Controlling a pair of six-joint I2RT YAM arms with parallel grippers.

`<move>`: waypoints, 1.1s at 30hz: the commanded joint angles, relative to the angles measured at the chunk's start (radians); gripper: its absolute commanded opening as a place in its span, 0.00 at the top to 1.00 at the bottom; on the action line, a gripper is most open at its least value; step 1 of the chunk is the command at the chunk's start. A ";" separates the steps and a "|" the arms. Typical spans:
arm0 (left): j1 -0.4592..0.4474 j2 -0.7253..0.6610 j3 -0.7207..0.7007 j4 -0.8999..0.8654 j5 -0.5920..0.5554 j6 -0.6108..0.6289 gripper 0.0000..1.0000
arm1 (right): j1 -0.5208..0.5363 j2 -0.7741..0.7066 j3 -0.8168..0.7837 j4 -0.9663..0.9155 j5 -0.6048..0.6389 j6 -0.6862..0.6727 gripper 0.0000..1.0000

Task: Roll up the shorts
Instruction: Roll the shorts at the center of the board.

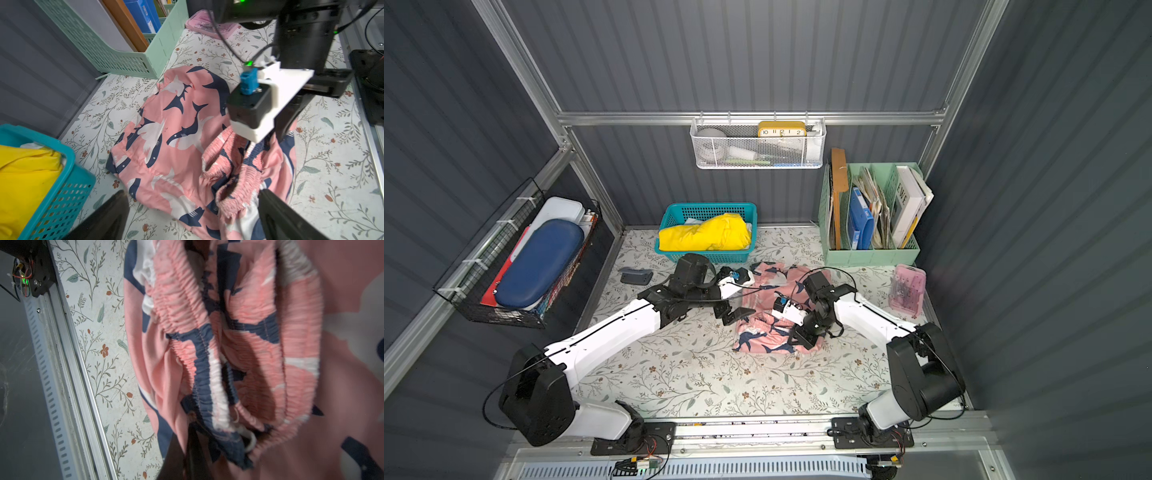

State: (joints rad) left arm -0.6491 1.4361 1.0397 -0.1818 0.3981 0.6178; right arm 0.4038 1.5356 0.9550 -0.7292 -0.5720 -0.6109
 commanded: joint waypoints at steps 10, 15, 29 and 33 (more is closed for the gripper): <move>-0.140 0.059 -0.104 0.059 -0.033 0.094 0.00 | -0.062 0.203 0.163 -0.182 -0.125 0.134 1.00; -0.178 0.095 -0.115 0.078 -0.082 0.137 0.00 | -0.074 0.251 0.195 -0.225 -0.141 0.134 1.00; -0.241 0.217 -0.098 0.141 -0.161 0.192 0.00 | -0.087 0.254 0.202 -0.232 -0.127 0.144 1.00; -0.252 0.249 -0.103 0.173 -0.193 0.188 0.00 | -0.090 0.261 0.208 -0.229 -0.131 0.149 1.00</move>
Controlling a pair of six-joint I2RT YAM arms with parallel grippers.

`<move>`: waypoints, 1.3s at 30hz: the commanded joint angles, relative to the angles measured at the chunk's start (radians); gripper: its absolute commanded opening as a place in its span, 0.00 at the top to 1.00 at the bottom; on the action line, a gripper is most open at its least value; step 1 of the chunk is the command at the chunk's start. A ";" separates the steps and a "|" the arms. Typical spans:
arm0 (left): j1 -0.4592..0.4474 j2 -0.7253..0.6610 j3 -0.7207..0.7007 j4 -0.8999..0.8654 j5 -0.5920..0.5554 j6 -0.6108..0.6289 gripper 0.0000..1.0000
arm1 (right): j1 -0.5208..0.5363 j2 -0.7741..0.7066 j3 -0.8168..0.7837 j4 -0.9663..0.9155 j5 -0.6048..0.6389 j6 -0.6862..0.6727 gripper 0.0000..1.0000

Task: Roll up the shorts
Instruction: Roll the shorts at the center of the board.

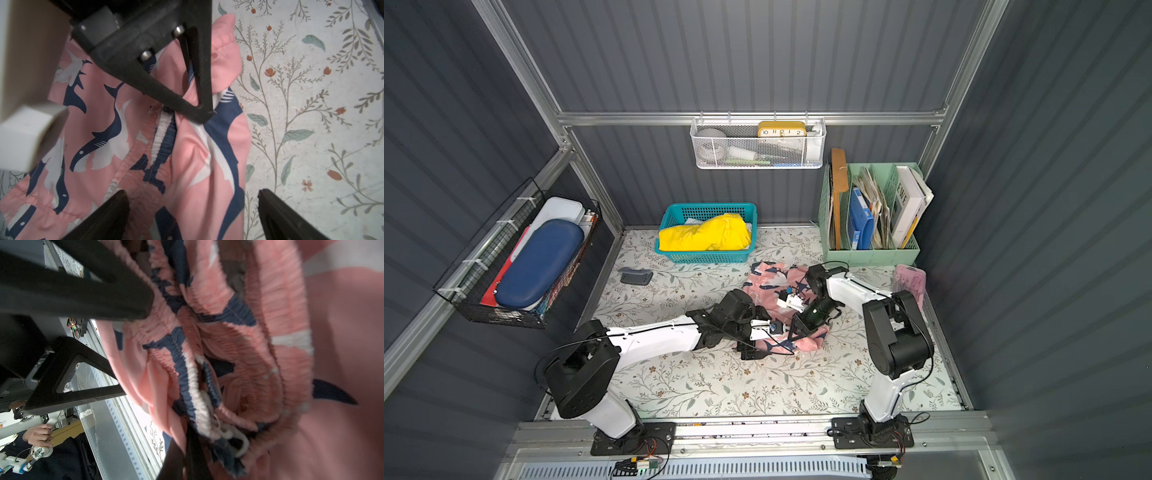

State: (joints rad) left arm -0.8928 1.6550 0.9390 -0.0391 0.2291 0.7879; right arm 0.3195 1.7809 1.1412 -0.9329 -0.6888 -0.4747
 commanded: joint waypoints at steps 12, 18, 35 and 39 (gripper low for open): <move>-0.009 0.118 0.007 0.046 -0.037 -0.038 0.24 | -0.020 0.014 0.020 0.007 0.015 0.044 1.00; -0.010 0.142 0.031 0.006 -0.010 -0.073 0.60 | -0.025 -0.002 0.002 0.048 0.027 0.065 0.83; -0.009 0.131 0.114 -0.212 0.106 -0.097 0.72 | -0.087 -0.227 -0.130 0.311 0.121 0.168 0.54; -0.007 0.150 0.160 -0.292 0.160 -0.104 0.71 | -0.107 -0.336 -0.210 0.427 0.251 0.202 0.54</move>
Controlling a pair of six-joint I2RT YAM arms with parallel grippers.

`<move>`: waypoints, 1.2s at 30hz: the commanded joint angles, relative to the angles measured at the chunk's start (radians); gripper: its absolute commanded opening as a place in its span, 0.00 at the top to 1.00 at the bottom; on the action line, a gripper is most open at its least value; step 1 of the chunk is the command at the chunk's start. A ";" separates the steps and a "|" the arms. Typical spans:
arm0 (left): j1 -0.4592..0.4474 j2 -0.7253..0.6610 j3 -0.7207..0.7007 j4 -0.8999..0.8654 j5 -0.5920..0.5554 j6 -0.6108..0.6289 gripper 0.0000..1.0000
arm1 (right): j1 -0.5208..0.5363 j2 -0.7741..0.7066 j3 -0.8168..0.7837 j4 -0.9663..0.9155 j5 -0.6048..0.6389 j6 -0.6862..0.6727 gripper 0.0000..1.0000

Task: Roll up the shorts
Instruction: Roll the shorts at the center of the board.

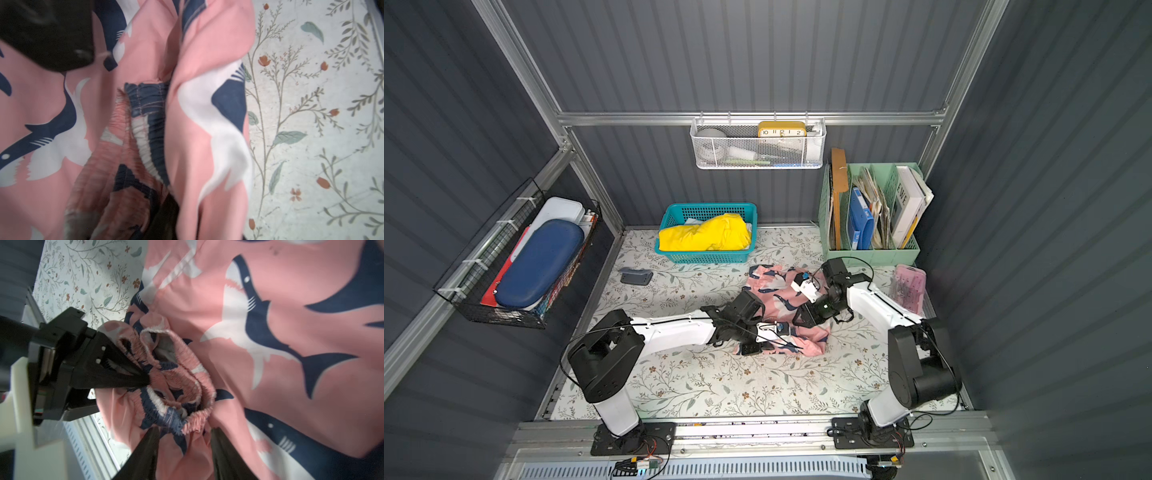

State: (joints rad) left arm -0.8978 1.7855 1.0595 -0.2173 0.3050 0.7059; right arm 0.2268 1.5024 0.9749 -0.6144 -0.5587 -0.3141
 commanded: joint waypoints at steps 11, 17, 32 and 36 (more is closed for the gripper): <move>0.070 0.128 0.253 -0.401 0.281 -0.013 0.70 | -0.020 -0.458 -0.262 0.354 0.232 -0.047 0.53; 0.107 0.204 0.370 -0.513 0.384 -0.011 0.70 | -0.010 -0.630 -0.379 0.432 0.136 -0.177 0.49; 0.161 0.410 0.529 -0.682 0.360 -0.031 0.69 | 0.278 -0.815 -0.514 0.406 0.271 -0.554 0.36; 0.180 0.449 0.548 -0.684 0.351 -0.053 0.69 | 0.351 -0.806 -0.527 0.379 0.367 -0.614 0.36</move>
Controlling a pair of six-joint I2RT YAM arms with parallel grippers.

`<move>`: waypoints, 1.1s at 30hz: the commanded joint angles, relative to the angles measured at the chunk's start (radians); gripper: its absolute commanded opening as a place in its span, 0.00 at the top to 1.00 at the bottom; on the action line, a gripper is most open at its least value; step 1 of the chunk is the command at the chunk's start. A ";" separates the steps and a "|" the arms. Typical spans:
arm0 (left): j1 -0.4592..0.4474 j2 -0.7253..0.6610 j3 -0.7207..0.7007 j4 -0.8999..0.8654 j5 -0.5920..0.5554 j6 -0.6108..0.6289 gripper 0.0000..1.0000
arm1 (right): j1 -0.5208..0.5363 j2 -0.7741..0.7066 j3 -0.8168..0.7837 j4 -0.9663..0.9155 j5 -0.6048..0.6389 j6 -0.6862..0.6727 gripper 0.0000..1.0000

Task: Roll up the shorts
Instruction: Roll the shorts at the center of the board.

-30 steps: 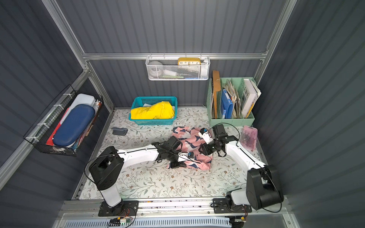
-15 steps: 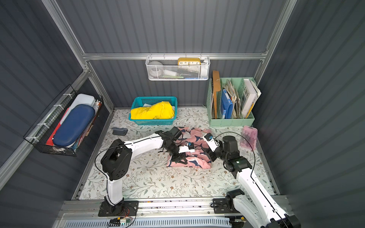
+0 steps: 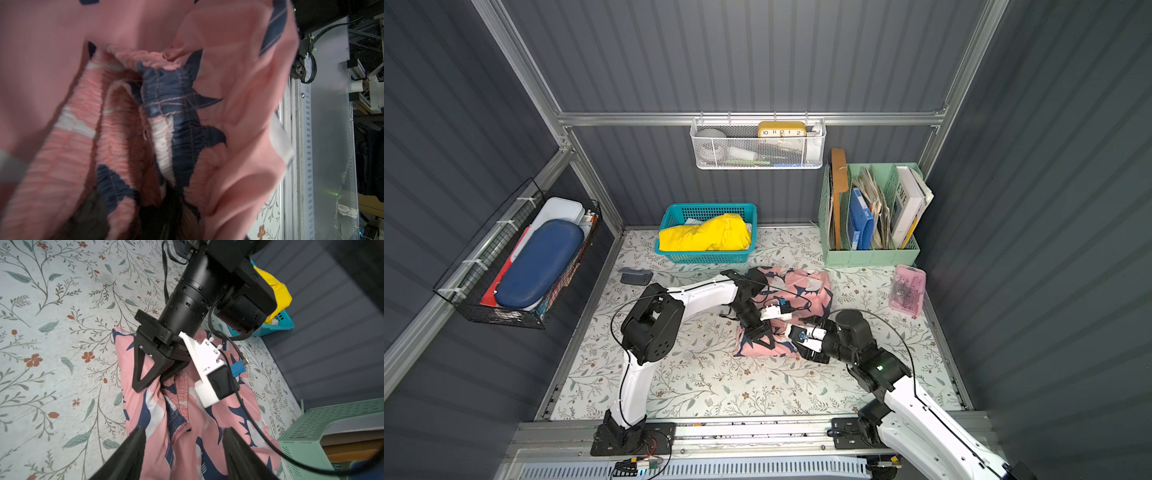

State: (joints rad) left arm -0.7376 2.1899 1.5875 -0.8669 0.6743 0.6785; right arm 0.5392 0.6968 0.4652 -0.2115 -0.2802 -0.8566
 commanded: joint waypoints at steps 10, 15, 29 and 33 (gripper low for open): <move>0.035 0.168 0.106 -0.097 -0.031 -0.046 0.70 | 0.208 0.064 -0.077 -0.003 0.261 -0.181 0.35; 0.035 0.194 0.127 -0.106 -0.035 -0.049 0.70 | 0.239 0.162 -0.079 0.037 0.321 -0.214 0.35; 0.049 0.220 0.153 -0.121 -0.032 -0.030 0.69 | 0.252 0.386 -0.082 0.191 0.472 -0.228 0.34; 0.050 0.214 0.147 -0.115 -0.042 -0.025 0.68 | 0.247 0.468 -0.064 0.223 0.498 -0.228 0.34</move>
State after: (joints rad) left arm -0.6994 2.3417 1.7466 -1.0267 0.7406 0.6388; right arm 0.7872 1.1286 0.3943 -0.0326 0.1772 -1.0863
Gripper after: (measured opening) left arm 0.315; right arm 0.655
